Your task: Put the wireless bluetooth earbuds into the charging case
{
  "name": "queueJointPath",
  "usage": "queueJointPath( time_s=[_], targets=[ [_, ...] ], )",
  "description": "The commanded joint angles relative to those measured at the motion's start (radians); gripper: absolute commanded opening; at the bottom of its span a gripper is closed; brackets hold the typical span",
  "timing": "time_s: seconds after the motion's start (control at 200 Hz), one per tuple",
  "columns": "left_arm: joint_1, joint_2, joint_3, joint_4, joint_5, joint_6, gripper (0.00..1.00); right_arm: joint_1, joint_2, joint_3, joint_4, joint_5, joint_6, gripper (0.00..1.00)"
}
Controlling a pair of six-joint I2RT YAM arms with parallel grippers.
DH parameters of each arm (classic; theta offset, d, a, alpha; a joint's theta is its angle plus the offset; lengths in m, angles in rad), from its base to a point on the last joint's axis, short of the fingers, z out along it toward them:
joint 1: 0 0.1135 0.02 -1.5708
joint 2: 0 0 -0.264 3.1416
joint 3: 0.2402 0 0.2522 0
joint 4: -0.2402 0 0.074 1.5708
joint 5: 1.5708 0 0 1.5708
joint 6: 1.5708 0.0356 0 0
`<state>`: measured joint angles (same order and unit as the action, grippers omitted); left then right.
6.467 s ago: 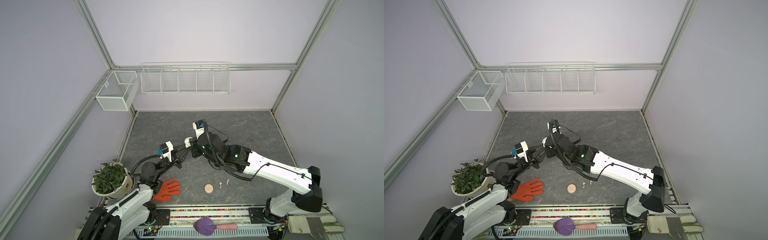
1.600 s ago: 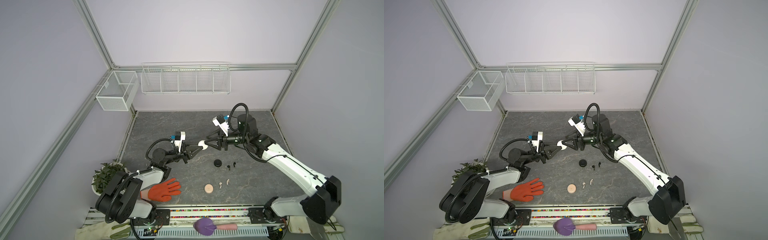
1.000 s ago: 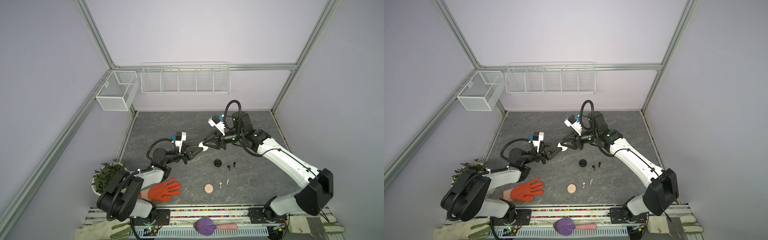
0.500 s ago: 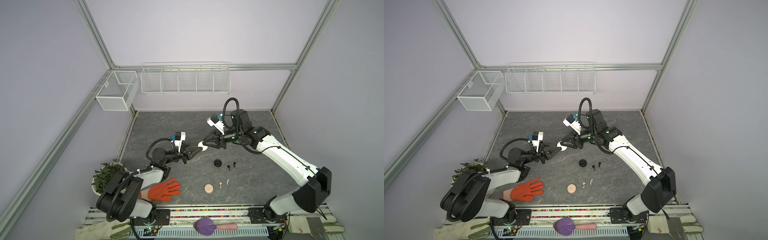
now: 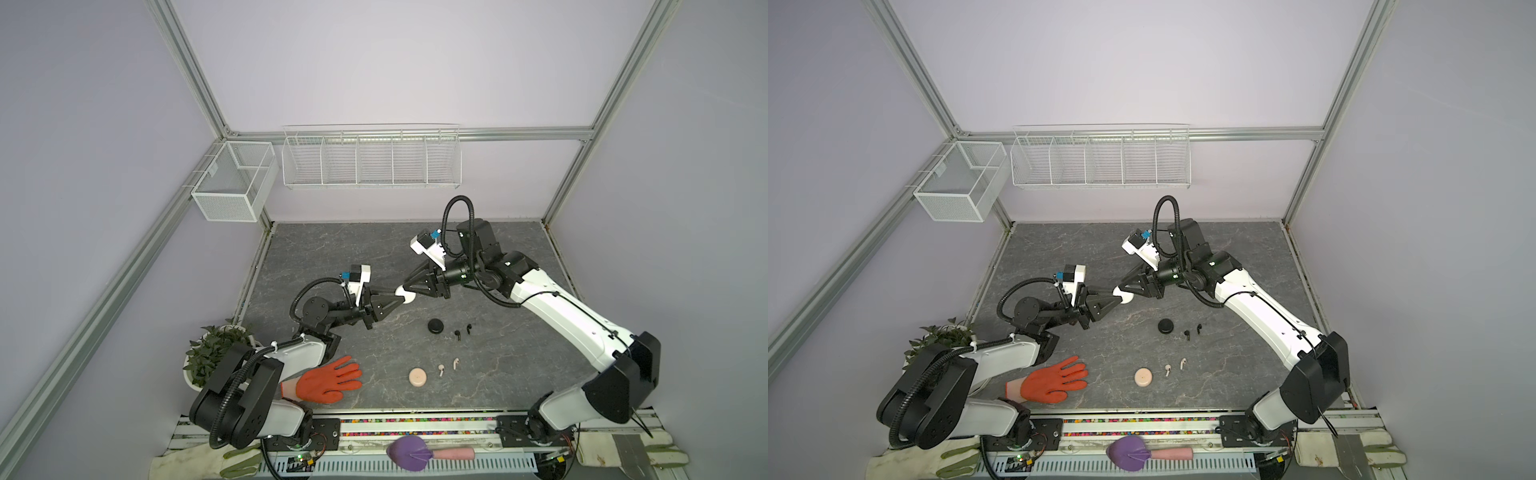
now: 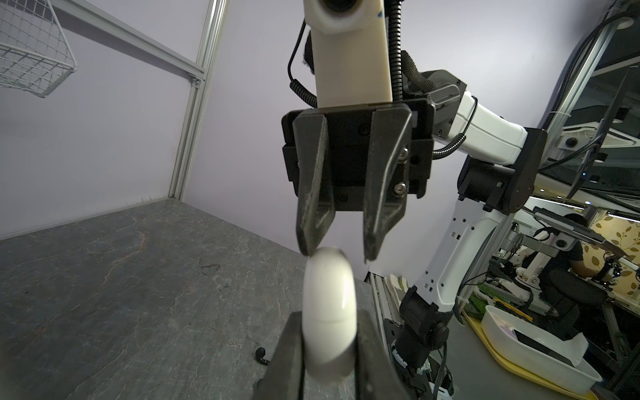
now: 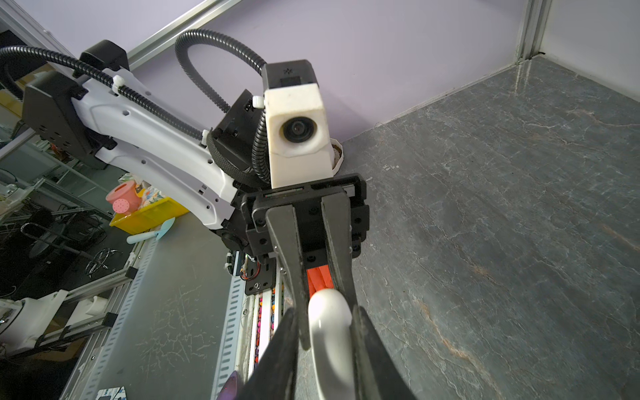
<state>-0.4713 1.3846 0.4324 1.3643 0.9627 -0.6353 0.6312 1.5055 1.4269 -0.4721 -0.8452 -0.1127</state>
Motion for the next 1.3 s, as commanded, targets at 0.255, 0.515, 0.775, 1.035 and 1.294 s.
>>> queueJointPath(
  time_s=[0.255, 0.515, 0.775, 1.035, 1.294],
  targets=[
    [0.014, -0.044, -0.011, 0.052, -0.072, -0.015, 0.0, 0.048, -0.024, -0.027, -0.079, -0.018, -0.061, 0.27],
    [0.026, -0.053, -0.027, 0.051, -0.115, -0.009, 0.0, 0.063, -0.009, -0.019, -0.068, -0.001, -0.058, 0.3],
    [0.029, -0.061, -0.036, -0.158, -0.258, 0.064, 0.0, 0.052, -0.178, 0.078, 0.052, 0.234, 0.06, 0.54],
    [0.028, -0.152, 0.078, -0.82, -0.528, 0.239, 0.0, 0.042, -0.259, -0.186, 0.204, 0.518, 0.153, 0.61],
    [0.05, 0.056, 0.194, -0.944, -0.574, 0.232, 0.0, 0.041, -0.18, -0.362, 0.403, 0.664, 0.195, 0.63]
  ],
)
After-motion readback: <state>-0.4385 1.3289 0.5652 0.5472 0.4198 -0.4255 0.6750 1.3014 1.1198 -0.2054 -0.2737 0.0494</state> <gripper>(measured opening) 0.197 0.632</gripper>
